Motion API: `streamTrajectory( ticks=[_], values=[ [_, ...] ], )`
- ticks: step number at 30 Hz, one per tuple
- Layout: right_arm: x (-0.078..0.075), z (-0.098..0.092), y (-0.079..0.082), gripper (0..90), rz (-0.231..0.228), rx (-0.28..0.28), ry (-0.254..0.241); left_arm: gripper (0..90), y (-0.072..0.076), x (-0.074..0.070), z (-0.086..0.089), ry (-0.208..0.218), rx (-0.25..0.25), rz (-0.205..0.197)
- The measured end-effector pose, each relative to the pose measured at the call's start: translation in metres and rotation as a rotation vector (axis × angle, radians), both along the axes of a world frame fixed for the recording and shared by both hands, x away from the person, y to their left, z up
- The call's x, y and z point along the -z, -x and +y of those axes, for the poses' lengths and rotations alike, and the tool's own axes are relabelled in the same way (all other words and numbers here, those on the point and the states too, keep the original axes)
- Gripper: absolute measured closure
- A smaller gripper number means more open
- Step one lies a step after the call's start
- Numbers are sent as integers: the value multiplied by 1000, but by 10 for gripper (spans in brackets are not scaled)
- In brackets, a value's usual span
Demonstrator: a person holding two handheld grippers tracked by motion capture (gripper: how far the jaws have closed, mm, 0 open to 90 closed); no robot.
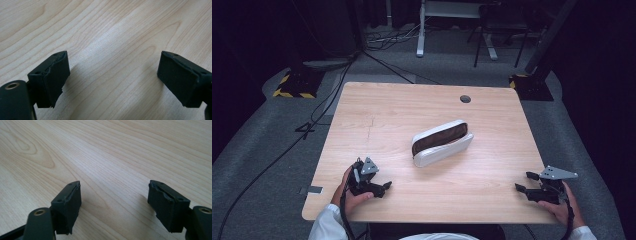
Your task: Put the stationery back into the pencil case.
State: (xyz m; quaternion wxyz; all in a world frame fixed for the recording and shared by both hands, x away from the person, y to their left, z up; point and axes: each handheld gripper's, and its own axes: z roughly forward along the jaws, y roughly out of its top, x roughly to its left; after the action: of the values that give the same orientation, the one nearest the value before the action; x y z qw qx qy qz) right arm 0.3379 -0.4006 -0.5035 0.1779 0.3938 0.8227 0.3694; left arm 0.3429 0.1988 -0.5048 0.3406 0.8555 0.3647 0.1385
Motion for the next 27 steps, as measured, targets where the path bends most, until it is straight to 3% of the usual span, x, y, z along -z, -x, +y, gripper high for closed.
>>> streamTrajectory(
  ticks=[27],
  values=[
    [0,0,-1,236,4,37,2,111,-1,0,0,-1,2,2]
  ],
)
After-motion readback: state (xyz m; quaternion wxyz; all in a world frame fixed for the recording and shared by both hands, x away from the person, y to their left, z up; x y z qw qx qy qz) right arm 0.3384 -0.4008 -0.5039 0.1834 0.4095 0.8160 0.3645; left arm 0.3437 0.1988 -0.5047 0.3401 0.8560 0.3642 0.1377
